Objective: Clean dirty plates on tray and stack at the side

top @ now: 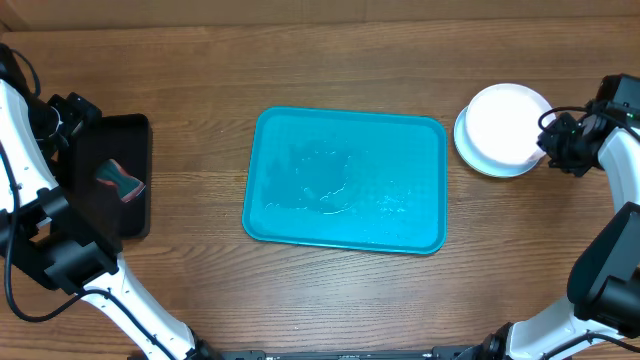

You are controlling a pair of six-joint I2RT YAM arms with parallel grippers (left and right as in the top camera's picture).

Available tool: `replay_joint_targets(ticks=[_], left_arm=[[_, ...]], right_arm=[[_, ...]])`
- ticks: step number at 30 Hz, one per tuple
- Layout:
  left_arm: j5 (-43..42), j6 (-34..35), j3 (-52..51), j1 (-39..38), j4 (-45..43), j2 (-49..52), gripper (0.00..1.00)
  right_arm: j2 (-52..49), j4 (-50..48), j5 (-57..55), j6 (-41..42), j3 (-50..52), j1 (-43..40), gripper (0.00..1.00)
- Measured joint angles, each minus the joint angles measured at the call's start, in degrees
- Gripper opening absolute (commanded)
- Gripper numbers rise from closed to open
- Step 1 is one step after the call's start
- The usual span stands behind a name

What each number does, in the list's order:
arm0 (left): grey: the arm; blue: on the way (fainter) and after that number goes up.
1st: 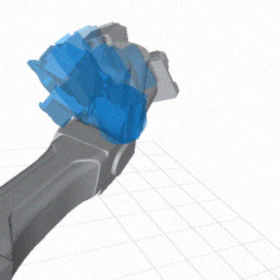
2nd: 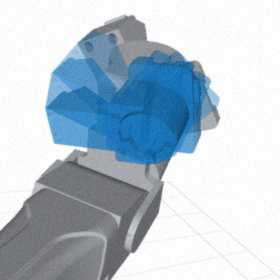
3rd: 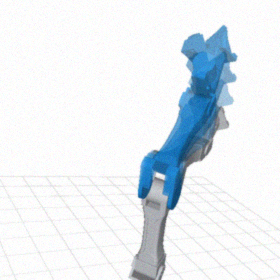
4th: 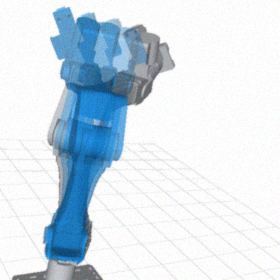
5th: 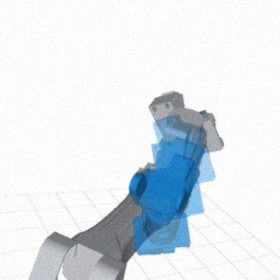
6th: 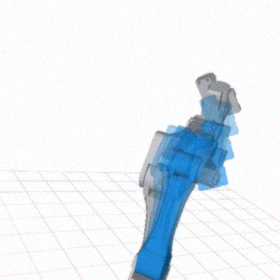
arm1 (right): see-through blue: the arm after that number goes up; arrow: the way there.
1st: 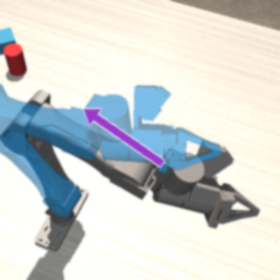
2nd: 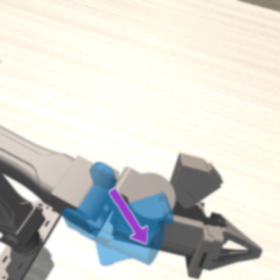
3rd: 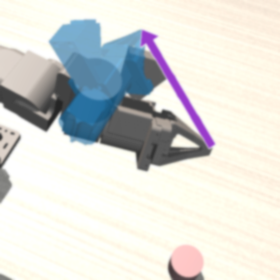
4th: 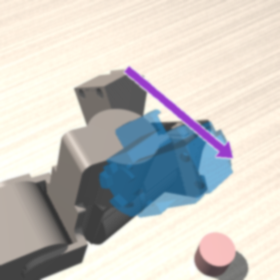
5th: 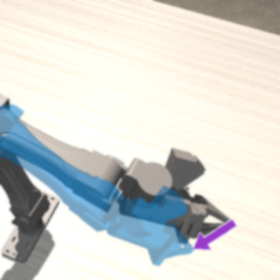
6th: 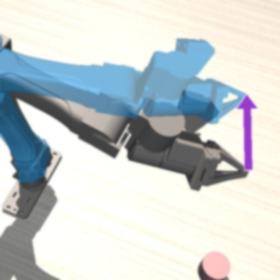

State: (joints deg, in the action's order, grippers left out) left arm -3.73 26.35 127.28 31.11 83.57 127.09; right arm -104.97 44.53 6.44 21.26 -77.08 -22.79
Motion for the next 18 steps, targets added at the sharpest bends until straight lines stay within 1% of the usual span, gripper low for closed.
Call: replay_joint_targets(ticks=[1,2,8,11,13,18], left_arm=[[0.00,0.00,0.00,0.00,0.00,0.00,1.00],[0.00,0.00,0.00,0.00,0.00,0.00,1.00],[-0.02,0.00,0.00,0.00,0.00,0.00,1.00],[0.00,0.00,0.00,0.00,0.00,0.00,1.00],[0.00,0.00,0.00,0.00,0.00,0.00,1.00],[-0.02,0.00,0.00,0.00,0.00,0.00,1.00]], right_arm=[[0.00,0.02,0.20,-0.87,0.00,0.00,0.61],[0.00,0.72,0.98,-0.46,-0.02,-0.02,0.70],[0.13,9.25,5.79,-2.56,-0.74,0.00,0.71],[2.05,12.15,6.95,-3.89,-0.74,0.00,0.72],[5.62,14.40,7.32,-4.57,-0.74,0.00,0.73],[18.40,21.42,8.35,-5.55,-1.25,0.09,0.73]])
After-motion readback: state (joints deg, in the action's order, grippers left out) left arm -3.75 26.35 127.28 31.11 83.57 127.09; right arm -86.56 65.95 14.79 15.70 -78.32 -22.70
